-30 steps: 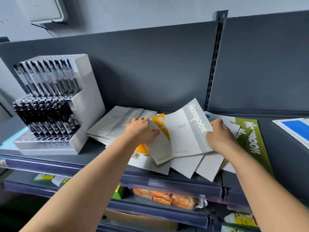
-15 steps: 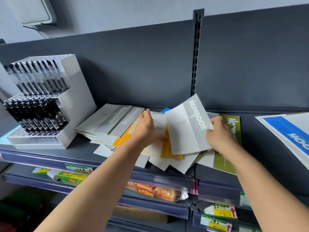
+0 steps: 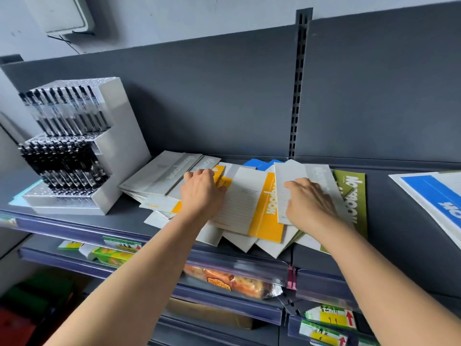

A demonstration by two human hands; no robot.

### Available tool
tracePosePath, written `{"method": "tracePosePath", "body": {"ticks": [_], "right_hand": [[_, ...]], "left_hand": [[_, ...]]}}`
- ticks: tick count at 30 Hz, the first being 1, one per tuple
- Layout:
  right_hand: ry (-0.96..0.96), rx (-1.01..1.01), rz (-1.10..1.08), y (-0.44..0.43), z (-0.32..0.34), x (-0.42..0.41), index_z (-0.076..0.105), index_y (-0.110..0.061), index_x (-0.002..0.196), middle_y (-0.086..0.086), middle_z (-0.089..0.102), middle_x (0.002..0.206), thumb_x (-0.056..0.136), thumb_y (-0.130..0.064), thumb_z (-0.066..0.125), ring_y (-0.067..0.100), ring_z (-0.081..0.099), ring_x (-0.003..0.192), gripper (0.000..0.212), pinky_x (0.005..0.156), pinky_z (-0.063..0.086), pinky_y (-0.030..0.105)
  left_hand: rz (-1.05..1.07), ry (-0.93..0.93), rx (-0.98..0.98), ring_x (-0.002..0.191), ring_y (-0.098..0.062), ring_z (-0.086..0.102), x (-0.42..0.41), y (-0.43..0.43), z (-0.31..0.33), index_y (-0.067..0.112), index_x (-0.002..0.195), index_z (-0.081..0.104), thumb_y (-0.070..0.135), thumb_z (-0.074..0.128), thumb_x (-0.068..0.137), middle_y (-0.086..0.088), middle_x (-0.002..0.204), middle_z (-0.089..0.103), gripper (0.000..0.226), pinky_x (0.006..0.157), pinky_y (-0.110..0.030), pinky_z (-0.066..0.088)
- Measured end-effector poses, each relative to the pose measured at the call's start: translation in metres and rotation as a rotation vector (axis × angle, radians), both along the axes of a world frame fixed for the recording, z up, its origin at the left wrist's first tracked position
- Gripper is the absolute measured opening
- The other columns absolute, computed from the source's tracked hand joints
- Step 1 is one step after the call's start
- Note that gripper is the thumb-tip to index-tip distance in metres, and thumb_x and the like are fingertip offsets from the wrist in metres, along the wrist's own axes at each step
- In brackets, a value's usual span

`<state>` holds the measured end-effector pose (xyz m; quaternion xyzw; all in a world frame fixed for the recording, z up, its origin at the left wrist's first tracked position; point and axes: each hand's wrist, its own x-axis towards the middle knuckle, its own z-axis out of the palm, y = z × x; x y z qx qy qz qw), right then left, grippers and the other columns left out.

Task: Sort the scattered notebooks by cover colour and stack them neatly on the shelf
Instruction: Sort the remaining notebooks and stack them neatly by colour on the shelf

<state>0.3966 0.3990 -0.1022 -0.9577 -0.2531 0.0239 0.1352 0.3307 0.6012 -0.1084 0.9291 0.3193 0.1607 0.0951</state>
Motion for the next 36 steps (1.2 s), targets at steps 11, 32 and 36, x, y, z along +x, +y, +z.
{"method": "tracePosePath", "body": {"ticks": [11,32,36], "right_hand": [[-0.013,0.075,0.303,0.125,0.002,-0.034,0.049,-0.022,0.136,0.000,0.046,0.141,0.098,-0.021,0.043,0.021,0.042,0.130,0.038,0.101,0.039,0.034],[0.042,0.060,0.094,0.152,0.009,-0.050,0.057,-0.020,0.122,0.002,0.061,0.122,0.099,-0.037,0.043,0.021,0.054,0.108,0.032,0.084,0.045,0.032],[0.170,0.182,0.033,0.160,0.002,-0.041,0.037,-0.023,0.142,0.002,0.053,0.139,0.100,-0.030,0.040,0.024,0.043,0.127,0.043,0.101,0.043,0.041]], "left_hand": [[0.150,0.209,-0.043,0.127,-0.038,0.037,-0.048,0.107,0.006,0.006,0.128,0.050,0.064,0.045,0.089,-0.019,0.134,0.046,0.070,0.104,-0.045,0.035],[-0.171,0.198,-0.061,0.118,-0.029,0.051,-0.043,0.129,0.013,0.011,0.132,0.044,0.078,0.057,0.071,-0.008,0.128,0.057,0.092,0.097,-0.039,0.037],[-0.118,0.165,-0.132,0.112,-0.027,0.055,-0.038,0.131,0.010,0.013,0.129,0.047,0.077,0.063,0.065,-0.006,0.123,0.059,0.092,0.086,-0.035,0.043]]}}
